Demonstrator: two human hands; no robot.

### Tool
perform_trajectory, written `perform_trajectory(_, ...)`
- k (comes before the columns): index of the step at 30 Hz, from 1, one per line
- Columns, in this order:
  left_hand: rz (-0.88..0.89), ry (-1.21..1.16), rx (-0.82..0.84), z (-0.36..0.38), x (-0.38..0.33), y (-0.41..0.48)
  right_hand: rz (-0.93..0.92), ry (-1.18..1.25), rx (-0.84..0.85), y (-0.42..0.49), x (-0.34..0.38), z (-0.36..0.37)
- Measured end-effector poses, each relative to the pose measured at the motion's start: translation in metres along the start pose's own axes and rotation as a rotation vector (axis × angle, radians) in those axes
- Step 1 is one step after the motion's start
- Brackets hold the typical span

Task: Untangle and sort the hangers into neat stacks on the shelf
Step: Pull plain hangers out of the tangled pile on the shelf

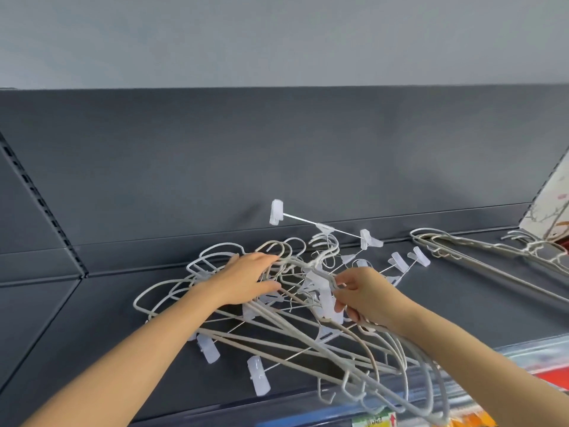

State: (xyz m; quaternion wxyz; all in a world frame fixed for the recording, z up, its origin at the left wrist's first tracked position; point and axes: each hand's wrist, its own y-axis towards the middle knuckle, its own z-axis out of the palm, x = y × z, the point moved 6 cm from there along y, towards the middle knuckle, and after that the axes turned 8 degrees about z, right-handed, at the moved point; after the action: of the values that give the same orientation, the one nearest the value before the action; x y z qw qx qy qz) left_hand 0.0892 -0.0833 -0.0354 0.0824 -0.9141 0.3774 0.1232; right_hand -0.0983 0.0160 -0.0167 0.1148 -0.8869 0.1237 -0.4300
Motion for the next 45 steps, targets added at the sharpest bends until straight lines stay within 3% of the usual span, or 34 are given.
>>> perform_trajectory(4,0.008,-0.003,-0.013,-0.005,-0.01,0.01,-0.034,-0.009,-0.007,-0.001,-0.013,-0.014)
perform_trajectory(12,0.044,0.001,-0.126,-0.012,-0.027,0.031,-0.138,-0.288,-0.079,0.009,-0.027,-0.052)
perform_trajectory(18,0.016,-0.001,-0.255,-0.031,-0.045,0.037,-0.236,-0.345,-0.207,0.005,-0.012,-0.081)
perform_trajectory(24,0.05,0.12,-0.574,-0.06,-0.069,0.027,-0.279,-0.391,-0.309,0.006,0.008,-0.097)
perform_trajectory(27,0.153,0.135,-0.75,-0.076,-0.08,0.018,-0.274,-0.376,-0.33,0.01,0.012,-0.1)
perform_trajectory(30,0.27,0.317,-0.946,-0.093,-0.09,0.007,-0.317,-0.356,-0.356,0.01,0.021,-0.11)
perform_trajectory(32,0.234,0.441,-1.01,-0.103,-0.092,0.007,-0.345,-0.342,-0.365,0.01,0.028,-0.116)
perform_trajectory(36,0.001,0.374,-0.955,-0.118,-0.083,0.016,-0.351,-0.368,-0.407,0.012,0.038,-0.121)
perform_trajectory(42,-0.359,0.182,-0.693,-0.109,-0.066,0.018,-0.353,-0.44,-0.42,0.016,0.041,-0.116)
perform_trajectory(45,-0.453,0.235,-0.515,-0.104,-0.056,0.019,-0.372,-0.487,-0.41,0.018,0.039,-0.114)
